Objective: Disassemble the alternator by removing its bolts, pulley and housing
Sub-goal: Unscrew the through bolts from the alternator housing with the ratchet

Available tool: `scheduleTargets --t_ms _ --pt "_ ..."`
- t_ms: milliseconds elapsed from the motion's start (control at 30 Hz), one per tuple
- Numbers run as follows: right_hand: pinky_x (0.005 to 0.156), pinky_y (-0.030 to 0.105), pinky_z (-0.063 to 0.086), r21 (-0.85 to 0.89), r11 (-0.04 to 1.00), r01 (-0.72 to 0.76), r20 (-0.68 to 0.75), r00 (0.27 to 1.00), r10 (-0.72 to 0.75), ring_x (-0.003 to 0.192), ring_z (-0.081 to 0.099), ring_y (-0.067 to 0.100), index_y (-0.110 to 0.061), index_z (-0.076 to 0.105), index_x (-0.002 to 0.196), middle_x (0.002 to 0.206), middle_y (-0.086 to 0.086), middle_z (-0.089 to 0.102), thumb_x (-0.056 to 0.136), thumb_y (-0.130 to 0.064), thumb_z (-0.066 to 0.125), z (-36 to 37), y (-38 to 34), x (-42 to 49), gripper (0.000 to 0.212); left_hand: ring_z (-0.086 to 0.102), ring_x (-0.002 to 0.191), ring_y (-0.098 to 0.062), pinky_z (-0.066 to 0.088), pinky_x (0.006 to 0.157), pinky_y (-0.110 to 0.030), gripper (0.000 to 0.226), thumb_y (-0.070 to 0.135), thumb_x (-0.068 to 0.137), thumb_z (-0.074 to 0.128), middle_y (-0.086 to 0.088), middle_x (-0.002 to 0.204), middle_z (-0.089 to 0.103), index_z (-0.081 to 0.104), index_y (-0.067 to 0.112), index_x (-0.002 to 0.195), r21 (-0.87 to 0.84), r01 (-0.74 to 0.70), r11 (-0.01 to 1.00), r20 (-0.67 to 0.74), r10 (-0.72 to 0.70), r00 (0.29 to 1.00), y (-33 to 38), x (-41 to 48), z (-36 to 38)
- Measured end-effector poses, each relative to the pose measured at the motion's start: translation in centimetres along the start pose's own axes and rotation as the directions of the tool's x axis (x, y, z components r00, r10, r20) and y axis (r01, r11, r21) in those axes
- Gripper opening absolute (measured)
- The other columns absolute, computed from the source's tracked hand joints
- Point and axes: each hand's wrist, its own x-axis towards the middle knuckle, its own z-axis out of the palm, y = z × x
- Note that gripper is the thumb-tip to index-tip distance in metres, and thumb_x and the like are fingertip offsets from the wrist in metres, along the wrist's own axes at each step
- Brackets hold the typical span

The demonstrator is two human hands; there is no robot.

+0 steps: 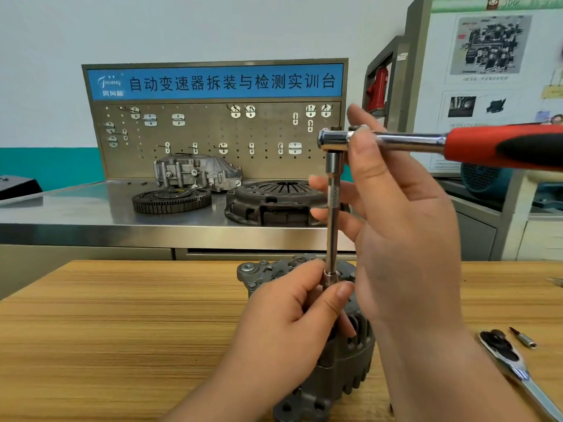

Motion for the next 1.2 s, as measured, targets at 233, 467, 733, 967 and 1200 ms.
scheduleTargets --t_ms 233,467,733,967,1200 --pt "0.054 0.025 0.055 0.211 0.920 -0.331 0.105 0.943 0.315 0.075 0.071 0.019 -0.017 0.069 0.102 0.095 0.003 0.076 0.073 -0.056 0.044 -0.7 -0.6 0.9 0.055 0.063 0.071 -0.027 0.051 0.071 -0.049 0.047 0.055 0.084 0.043 0.007 0.073 0.070 0.062 0.011 0.085 -0.062 -0.017 0.998 0.080 0.022 0.997 0.1 -0.4 -0.4" --pt "0.056 0.027 0.056 0.058 0.991 -0.122 0.012 0.993 0.121 0.072 0.069 0.017 -0.025 0.074 0.077 0.083 -0.005 0.074 0.079 -0.054 0.053 -0.3 -0.1 0.2 0.036 0.063 0.070 -0.009 0.050 0.066 -0.031 0.047 0.057 0.079 0.043 0.015 0.076 0.071 0.063 0.017 0.094 -0.024 -0.036 0.999 0.021 0.037 0.999 -0.4 -0.3 0.0" --pt "0.062 0.041 0.058 -0.200 0.960 0.194 -0.090 0.972 -0.216 0.067 0.067 0.017 -0.030 0.069 0.089 0.072 -0.008 0.069 0.087 -0.031 0.063 0.0 -0.2 0.2 0.007 0.057 0.060 0.001 0.043 0.057 -0.018 0.033 0.049 0.083 0.048 0.020 0.069 0.068 0.064 0.022 0.092 0.016 -0.016 1.000 -0.055 0.017 0.998 -0.5 -0.2 0.3" --pt "0.056 0.051 0.050 -0.328 0.914 0.238 -0.143 0.944 -0.297 0.064 0.060 0.023 -0.018 0.064 0.068 0.069 0.007 0.061 0.096 -0.032 0.051 -0.5 0.2 0.2 0.034 0.058 0.062 0.000 0.047 0.062 -0.030 0.055 0.064 0.073 0.042 0.018 0.070 0.069 0.064 0.019 0.096 -0.022 0.005 1.000 -0.038 -0.005 0.999 -0.4 -0.2 0.4" --pt "0.084 0.032 0.051 -0.404 0.744 0.532 0.127 0.838 -0.531 0.109 0.060 0.021 -0.019 0.056 0.112 0.112 -0.007 0.060 0.093 -0.016 0.045 -0.4 1.5 -0.1 0.022 0.064 0.067 -0.004 0.056 0.069 -0.042 0.032 0.051 0.074 0.045 0.017 0.071 0.070 0.061 0.028 0.087 0.025 0.061 0.998 -0.081 -0.059 0.995 0.0 -0.2 0.3"
